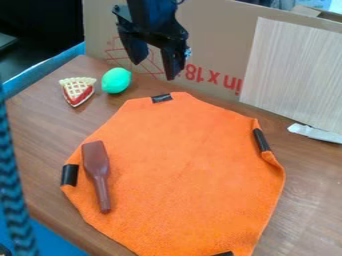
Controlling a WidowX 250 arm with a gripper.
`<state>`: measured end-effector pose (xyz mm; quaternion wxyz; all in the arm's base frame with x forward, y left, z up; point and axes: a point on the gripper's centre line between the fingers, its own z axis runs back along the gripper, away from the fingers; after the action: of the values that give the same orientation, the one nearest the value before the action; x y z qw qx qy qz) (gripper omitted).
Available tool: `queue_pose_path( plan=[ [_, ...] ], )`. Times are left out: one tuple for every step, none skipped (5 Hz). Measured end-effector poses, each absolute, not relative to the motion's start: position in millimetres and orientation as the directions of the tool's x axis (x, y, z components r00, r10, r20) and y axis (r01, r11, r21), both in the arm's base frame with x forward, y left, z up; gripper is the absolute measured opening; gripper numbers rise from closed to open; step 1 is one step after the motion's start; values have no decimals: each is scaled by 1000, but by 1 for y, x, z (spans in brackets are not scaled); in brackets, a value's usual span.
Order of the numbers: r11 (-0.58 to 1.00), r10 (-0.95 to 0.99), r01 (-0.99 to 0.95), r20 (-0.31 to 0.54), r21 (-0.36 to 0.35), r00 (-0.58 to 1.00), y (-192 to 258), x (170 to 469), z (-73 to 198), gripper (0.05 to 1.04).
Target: Put the brown figure away
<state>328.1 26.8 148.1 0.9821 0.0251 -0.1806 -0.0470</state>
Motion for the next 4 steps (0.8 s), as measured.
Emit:
queue_pose_path(
  plan=[
    [995, -93, 78, 332, 60, 939, 27, 327, 140, 1000],
    [997, -68, 54, 291, 56, 954, 23, 315, 122, 1000],
    [997, -64, 50, 296, 55, 953, 22, 316, 123, 1000],
    [998, -49, 38, 300, 44, 953, 22, 316, 123, 1000]
  ],
)
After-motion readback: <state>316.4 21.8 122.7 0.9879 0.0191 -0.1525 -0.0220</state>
